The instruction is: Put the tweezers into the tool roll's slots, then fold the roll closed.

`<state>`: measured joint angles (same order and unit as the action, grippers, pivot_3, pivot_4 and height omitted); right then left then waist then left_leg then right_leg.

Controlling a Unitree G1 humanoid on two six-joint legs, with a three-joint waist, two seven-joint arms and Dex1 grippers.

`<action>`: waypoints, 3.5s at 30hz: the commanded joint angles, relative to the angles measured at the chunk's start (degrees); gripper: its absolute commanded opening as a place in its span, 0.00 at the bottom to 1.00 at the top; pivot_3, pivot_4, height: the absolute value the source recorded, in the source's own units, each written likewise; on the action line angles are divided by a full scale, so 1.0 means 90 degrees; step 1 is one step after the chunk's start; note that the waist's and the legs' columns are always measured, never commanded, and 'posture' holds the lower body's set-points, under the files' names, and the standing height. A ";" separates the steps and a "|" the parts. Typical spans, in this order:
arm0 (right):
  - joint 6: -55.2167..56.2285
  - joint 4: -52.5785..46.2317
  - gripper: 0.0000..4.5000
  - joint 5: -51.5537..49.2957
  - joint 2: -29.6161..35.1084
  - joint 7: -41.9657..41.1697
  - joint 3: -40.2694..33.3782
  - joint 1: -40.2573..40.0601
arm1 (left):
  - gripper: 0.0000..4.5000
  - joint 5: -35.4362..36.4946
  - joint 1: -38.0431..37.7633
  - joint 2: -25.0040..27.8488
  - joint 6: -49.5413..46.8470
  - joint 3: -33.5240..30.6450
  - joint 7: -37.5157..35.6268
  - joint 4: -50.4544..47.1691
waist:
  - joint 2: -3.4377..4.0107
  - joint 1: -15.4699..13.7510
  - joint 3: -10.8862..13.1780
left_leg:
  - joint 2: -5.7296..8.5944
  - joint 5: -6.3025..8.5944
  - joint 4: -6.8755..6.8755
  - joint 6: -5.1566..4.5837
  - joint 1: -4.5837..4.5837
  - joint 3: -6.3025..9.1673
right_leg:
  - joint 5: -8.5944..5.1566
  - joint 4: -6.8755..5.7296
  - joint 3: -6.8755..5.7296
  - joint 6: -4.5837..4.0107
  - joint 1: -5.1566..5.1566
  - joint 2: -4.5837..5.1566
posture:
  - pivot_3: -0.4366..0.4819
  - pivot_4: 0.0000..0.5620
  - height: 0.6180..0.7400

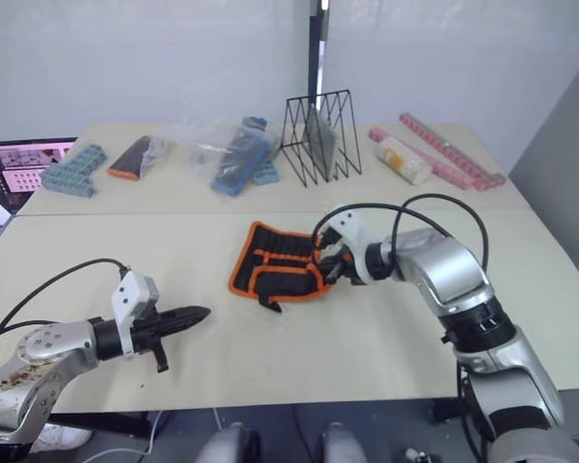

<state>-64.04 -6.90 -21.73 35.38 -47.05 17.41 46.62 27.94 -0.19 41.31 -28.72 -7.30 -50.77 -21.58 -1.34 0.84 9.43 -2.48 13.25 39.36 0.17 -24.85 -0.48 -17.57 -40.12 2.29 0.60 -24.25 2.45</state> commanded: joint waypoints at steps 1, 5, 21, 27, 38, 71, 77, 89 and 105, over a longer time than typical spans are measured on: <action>-0.0140 -0.0195 0.01 -0.0132 0.0018 -0.0134 -0.0047 0.0192 | 0.00 0.0012 0.0052 -0.0003 0.0107 -0.0017 0.0019 -0.0162 | 0.0000 -0.0001 0.0000 | 0.0001 0.0000 0.0000 0.0000 0.0000 0.0000 | 0.0000 -0.0001 0.0000 0.0000 0.0000 0.0001 | 0.48 0.27 0.55; -0.0881 0.0108 0.01 -0.0393 0.0250 -0.0279 -0.0248 0.0168 | 0.00 0.0075 -0.0028 -0.0007 0.0086 -0.0044 0.0011 -0.0238 | 0.0000 -0.0019 0.0000 | 0.0004 0.0000 0.0000 0.0000 -0.0001 0.0001 | 0.0000 -0.0002 0.0000 0.0000 0.0001 0.0005 | 0.48 0.27 0.55; -0.1825 0.1640 0.38 -0.1391 0.0384 -0.0404 -0.1894 -0.1469 | 0.00 -0.0031 0.0223 0.0037 0.0199 0.0172 -0.0224 0.0057 | -0.0003 -0.0010 -0.0001 | 0.0009 0.0000 0.0001 -0.0001 0.0002 -0.0002 | 0.0001 0.0000 0.0003 0.0001 0.0008 0.0002 | 0.48 0.27 0.55; -0.1927 0.2561 0.74 -0.1678 -0.0029 -0.0161 -0.2911 -0.1366 | 0.00 0.0056 0.0291 0.0072 0.0133 0.0088 -0.0261 0.0093 | -0.0021 0.0001 -0.0007 | 0.0002 0.0000 0.0001 -0.0001 0.0052 -0.0011 | 0.0001 0.0005 0.0008 0.0001 0.0054 -0.0004 | 0.48 0.27 0.55; -0.1501 0.3561 0.74 -0.1689 -0.0125 -0.0316 -0.3002 -0.0995 | 0.00 0.0002 0.0273 0.0121 0.0148 0.0090 -0.0254 0.0086 | -0.0021 -0.0011 -0.0006 | 0.0000 0.0000 0.0001 -0.0001 0.0088 -0.0060 | 0.0001 0.0026 0.0007 0.0005 0.0105 -0.0004 | 0.48 0.27 0.55; -0.2383 0.2468 0.01 -0.2764 -0.0631 0.0691 -0.4473 -0.1055 | 0.00 0.0512 0.0761 -0.0216 -0.0072 0.0587 -0.0553 -0.0169 | -0.0019 -0.0016 -0.0004 | -0.0001 0.0000 0.0000 -0.0001 0.0046 -0.0063 | 0.0003 0.0026 0.0012 0.0007 0.0061 -0.0005 | 0.48 0.27 0.55; -0.2432 0.2432 0.01 -0.2813 -0.0687 0.0870 -0.4540 -0.0997 | 0.00 0.0552 0.1083 -0.0377 -0.0080 0.0897 -0.0599 -0.0215 | -0.0019 -0.0015 -0.0004 | 0.0003 0.0000 0.0000 -0.0001 0.0043 -0.0064 | 0.0004 0.0027 0.0012 0.0009 0.0060 -0.0004 | 0.48 0.27 0.55; -0.3090 0.1998 0.01 -0.2871 -0.1441 0.1720 -0.4720 -0.0286 | 0.00 0.0470 0.1024 -0.0343 0.0022 0.0870 -0.0605 -0.0114 | -0.0019 0.0015 -0.0004 | -0.0002 0.0000 0.0000 -0.0001 0.0009 -0.0068 | 0.0005 0.0003 0.0021 0.0008 0.0009 -0.0010 | 0.48 0.27 0.55; -0.2490 0.2743 0.01 -0.1976 -0.2111 0.2333 -0.3615 -0.0076 | 0.00 0.0568 -0.0086 -0.0133 -0.0020 0.0001 -0.0166 -0.0723 | -0.0017 0.0006 -0.0004 | -0.0002 0.0000 0.0000 -0.0001 0.0004 -0.0067 | 0.0005 0.0001 0.0018 0.0008 0.0000 -0.0006 | 0.48 0.27 0.55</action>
<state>-87.62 17.51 -40.04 16.47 -26.35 -15.33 44.61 31.76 -0.87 39.53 -28.96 -5.84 -52.49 -25.74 -1.49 0.89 9.40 -2.49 13.25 39.35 0.16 -24.82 -1.08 -17.52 -40.11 2.44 0.67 -24.24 2.39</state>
